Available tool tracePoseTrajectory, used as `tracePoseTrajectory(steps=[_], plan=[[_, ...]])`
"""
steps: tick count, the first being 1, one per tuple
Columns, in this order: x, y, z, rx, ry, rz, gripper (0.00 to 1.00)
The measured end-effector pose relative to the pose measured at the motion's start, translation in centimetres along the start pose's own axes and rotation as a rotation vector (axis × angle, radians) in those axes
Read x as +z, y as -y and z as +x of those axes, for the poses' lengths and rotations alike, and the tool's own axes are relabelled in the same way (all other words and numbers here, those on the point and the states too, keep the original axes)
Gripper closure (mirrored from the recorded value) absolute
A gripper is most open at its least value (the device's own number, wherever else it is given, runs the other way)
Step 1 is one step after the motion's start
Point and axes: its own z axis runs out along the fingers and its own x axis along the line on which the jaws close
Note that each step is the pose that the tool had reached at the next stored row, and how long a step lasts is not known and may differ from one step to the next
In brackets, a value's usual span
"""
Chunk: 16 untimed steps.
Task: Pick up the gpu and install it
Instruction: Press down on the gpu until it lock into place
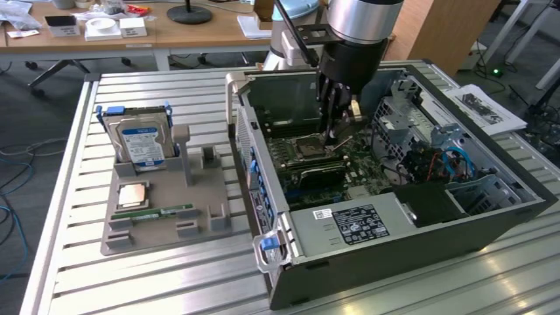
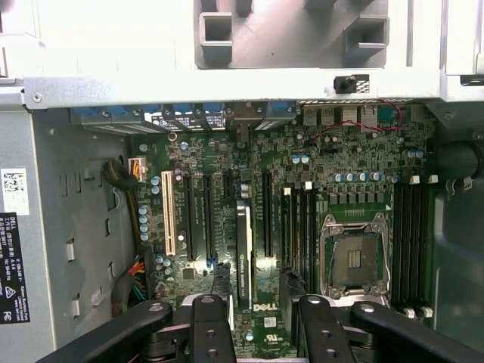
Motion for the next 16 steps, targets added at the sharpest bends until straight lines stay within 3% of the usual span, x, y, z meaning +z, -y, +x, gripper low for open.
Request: tracePoseTrajectory(steps=[3,6,8,16], plan=[[0.00,0.00,0.00,0.000,0.0000,0.0000,0.68],[0.00,0.00,0.00,0.000,0.0000,0.0001,0.85],[0.00,0.00,0.00,0.000,0.0000,0.0000,0.89],[0.07,0.00,-0.02,0.000,0.0000,0.0000,0.89]])
